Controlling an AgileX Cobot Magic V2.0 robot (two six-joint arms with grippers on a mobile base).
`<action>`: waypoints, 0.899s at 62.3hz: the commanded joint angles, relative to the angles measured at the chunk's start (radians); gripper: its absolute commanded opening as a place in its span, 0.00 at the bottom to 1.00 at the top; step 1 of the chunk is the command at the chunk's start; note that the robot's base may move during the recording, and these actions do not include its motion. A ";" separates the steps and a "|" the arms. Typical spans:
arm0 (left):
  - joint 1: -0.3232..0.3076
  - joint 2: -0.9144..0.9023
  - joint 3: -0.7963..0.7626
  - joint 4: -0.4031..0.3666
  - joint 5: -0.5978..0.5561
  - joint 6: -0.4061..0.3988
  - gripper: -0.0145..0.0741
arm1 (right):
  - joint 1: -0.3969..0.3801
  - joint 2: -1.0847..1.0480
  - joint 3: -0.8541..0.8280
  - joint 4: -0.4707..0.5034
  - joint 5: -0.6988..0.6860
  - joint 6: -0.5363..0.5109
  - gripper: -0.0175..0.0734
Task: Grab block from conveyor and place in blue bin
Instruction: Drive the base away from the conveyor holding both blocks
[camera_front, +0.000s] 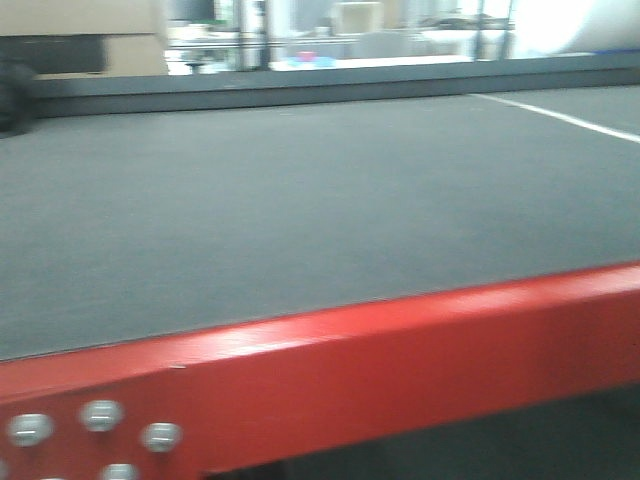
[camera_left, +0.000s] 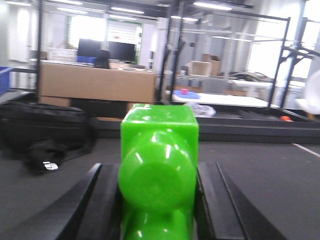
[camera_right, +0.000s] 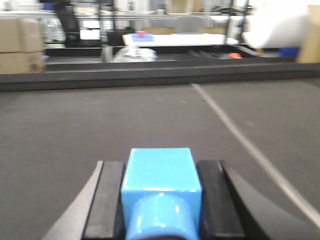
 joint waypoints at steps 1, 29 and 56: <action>0.001 -0.005 -0.001 -0.007 -0.014 0.002 0.04 | 0.000 -0.004 -0.007 -0.008 -0.027 -0.001 0.01; 0.001 -0.005 -0.001 -0.007 -0.014 0.002 0.04 | 0.000 -0.004 -0.007 -0.008 -0.029 -0.001 0.01; 0.001 -0.005 -0.001 -0.007 -0.014 0.002 0.04 | 0.000 -0.004 -0.007 -0.008 -0.029 -0.001 0.01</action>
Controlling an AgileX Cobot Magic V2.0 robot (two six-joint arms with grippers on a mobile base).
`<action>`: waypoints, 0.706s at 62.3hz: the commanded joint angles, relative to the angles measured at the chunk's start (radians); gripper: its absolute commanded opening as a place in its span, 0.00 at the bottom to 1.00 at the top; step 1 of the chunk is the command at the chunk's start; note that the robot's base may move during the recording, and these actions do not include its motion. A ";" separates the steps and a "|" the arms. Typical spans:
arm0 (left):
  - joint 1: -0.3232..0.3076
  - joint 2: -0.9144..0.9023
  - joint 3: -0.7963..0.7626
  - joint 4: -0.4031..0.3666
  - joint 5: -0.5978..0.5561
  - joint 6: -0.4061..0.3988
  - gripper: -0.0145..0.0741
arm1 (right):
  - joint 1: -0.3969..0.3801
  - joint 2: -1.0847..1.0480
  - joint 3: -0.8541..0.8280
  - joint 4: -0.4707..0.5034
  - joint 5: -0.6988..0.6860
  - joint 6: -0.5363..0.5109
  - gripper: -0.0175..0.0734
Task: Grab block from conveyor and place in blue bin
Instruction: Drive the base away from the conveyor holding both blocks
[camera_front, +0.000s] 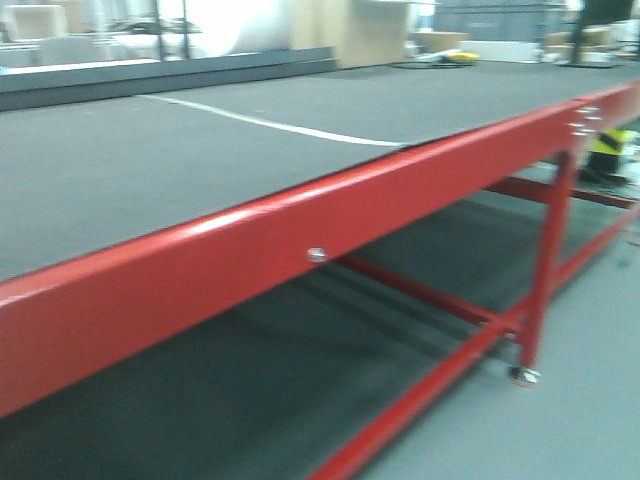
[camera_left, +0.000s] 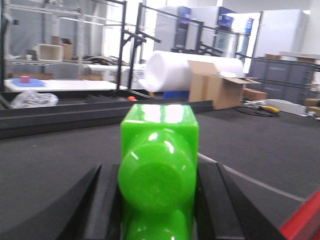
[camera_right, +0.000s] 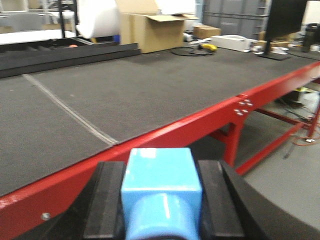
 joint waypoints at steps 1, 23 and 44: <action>0.001 -0.005 -0.001 -0.007 -0.014 0.002 0.04 | 0.000 -0.002 -0.007 -0.008 -0.029 -0.001 0.01; 0.001 -0.005 -0.001 -0.007 -0.014 0.002 0.04 | 0.000 -0.002 -0.007 -0.008 -0.029 -0.001 0.01; 0.001 -0.005 -0.001 -0.007 -0.014 0.002 0.04 | 0.000 -0.002 -0.007 -0.008 -0.031 -0.001 0.01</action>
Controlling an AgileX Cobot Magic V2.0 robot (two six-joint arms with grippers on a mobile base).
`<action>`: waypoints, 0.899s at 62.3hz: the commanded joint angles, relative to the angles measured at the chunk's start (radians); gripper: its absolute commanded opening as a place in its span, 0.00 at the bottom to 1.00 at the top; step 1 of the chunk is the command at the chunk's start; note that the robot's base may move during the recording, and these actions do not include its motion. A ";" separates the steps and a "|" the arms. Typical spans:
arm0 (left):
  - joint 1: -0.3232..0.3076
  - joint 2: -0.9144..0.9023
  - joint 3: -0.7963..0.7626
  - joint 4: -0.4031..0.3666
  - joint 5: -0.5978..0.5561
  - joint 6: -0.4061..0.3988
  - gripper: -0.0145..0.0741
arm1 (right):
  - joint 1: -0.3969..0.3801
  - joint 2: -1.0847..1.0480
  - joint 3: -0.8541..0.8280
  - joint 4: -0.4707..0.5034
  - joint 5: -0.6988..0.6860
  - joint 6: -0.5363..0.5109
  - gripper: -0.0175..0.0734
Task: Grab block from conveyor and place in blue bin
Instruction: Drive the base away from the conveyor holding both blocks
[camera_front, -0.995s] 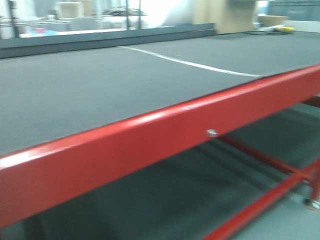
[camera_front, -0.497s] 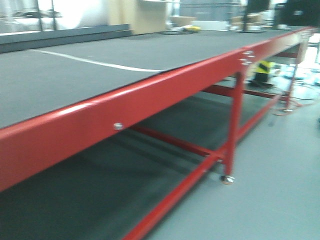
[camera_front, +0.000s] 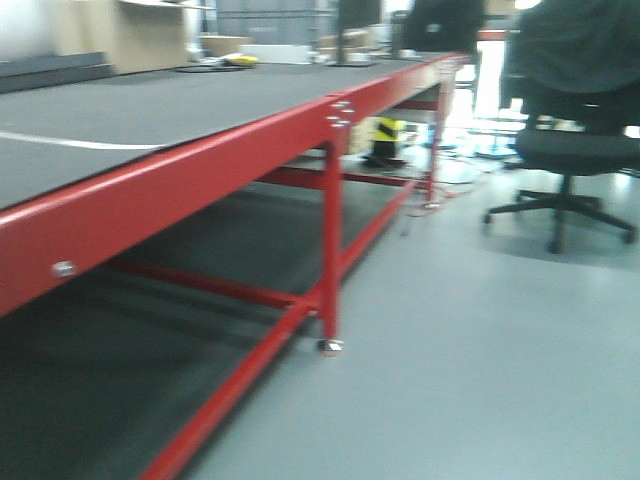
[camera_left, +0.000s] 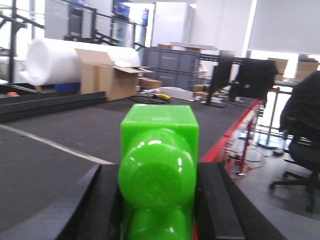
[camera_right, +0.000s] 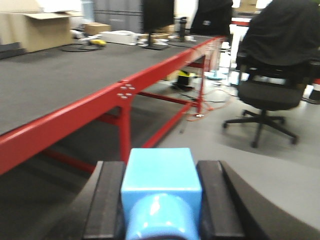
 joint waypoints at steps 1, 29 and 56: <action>0.001 -0.005 -0.001 -0.007 -0.014 0.002 0.04 | 0.000 -0.002 -0.007 -0.008 -0.030 -0.001 0.01; 0.001 -0.005 -0.001 -0.007 -0.014 0.002 0.04 | 0.000 -0.002 -0.007 -0.008 -0.030 -0.001 0.01; 0.001 -0.005 -0.001 -0.007 -0.014 0.002 0.04 | 0.000 -0.002 -0.007 -0.008 -0.030 -0.001 0.01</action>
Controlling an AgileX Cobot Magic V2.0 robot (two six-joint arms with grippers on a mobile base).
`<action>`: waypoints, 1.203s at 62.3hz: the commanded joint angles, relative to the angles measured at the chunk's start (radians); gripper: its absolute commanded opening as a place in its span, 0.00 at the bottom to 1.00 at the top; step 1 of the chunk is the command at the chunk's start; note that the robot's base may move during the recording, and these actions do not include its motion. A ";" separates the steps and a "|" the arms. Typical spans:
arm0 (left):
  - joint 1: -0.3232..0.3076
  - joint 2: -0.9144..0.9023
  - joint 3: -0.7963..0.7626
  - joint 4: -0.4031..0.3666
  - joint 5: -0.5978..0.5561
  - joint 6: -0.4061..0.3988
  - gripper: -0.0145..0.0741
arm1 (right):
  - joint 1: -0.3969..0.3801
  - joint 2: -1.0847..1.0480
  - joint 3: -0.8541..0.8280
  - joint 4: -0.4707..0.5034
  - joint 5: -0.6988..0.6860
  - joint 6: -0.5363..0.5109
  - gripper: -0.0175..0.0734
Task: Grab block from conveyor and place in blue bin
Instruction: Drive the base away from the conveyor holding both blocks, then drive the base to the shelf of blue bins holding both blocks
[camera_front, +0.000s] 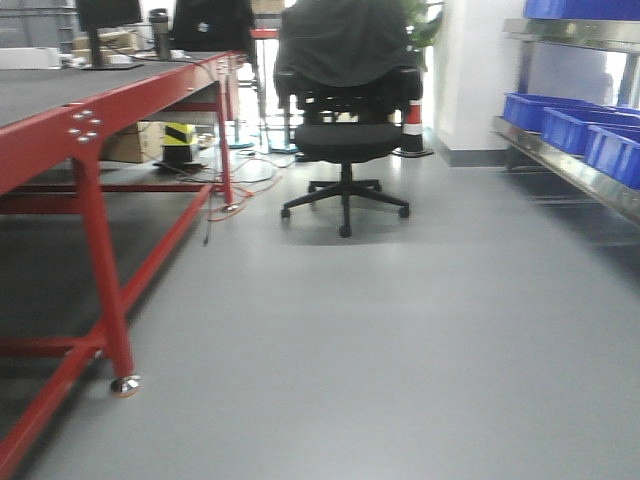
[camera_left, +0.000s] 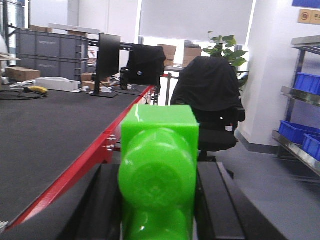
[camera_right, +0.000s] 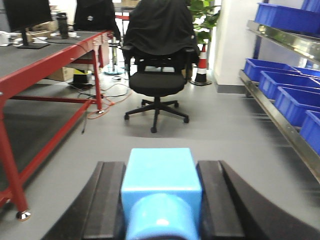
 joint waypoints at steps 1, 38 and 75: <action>0.001 -0.005 -0.001 -0.007 -0.014 0.002 0.04 | 0.000 -0.002 -0.007 -0.008 -0.030 -0.001 0.01; 0.001 -0.005 -0.001 -0.007 -0.014 0.002 0.04 | 0.000 -0.002 -0.007 -0.008 -0.030 -0.001 0.01; 0.001 -0.005 -0.001 -0.007 -0.014 0.002 0.04 | 0.000 -0.002 -0.007 -0.008 -0.030 -0.001 0.01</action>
